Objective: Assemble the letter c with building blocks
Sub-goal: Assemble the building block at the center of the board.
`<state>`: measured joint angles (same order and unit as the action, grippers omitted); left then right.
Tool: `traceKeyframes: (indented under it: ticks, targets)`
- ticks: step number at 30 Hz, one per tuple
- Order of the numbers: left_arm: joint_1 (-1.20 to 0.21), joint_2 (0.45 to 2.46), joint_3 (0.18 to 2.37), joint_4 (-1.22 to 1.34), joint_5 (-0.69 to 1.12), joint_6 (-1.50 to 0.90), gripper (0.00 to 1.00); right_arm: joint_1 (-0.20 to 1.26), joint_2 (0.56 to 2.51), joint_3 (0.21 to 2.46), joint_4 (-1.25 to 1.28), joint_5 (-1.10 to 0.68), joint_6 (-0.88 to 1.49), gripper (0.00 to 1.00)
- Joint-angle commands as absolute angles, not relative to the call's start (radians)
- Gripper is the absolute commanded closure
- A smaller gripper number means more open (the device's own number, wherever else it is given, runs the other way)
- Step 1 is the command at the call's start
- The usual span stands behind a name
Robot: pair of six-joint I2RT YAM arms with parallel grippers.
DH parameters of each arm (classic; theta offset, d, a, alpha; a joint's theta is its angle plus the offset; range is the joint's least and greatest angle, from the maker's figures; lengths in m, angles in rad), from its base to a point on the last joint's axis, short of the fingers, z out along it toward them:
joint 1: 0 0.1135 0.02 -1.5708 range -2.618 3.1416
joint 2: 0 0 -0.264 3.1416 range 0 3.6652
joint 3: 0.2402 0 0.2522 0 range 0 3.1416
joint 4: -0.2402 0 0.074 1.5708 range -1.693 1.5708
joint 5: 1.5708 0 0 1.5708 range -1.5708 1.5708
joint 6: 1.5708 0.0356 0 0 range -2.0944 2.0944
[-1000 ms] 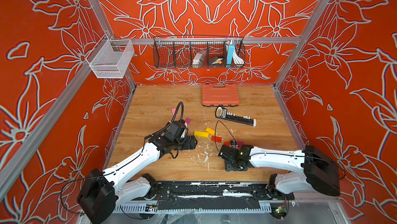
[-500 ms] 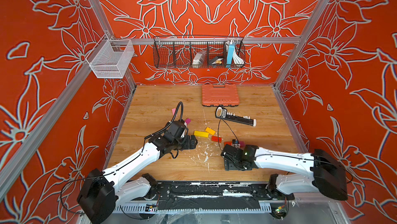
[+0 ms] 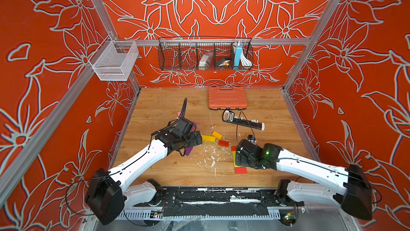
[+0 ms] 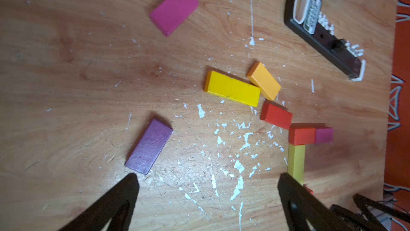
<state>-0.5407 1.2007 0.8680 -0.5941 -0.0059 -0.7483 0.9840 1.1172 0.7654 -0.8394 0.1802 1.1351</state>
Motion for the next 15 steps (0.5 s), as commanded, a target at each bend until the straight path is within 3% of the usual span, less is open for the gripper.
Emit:
traceKeyframes:
  ticks: [1,15]
  targets:
    - [-0.526,1.221,0.902,-0.707,-0.044,-0.819,0.01,0.958,1.097,0.799,-0.878,0.195,1.106,0.02]
    - [-0.525,1.129,0.778,-0.714,-0.126,-1.24,0.01,0.915,1.015,0.821,-0.933,0.137,0.991,0.02]
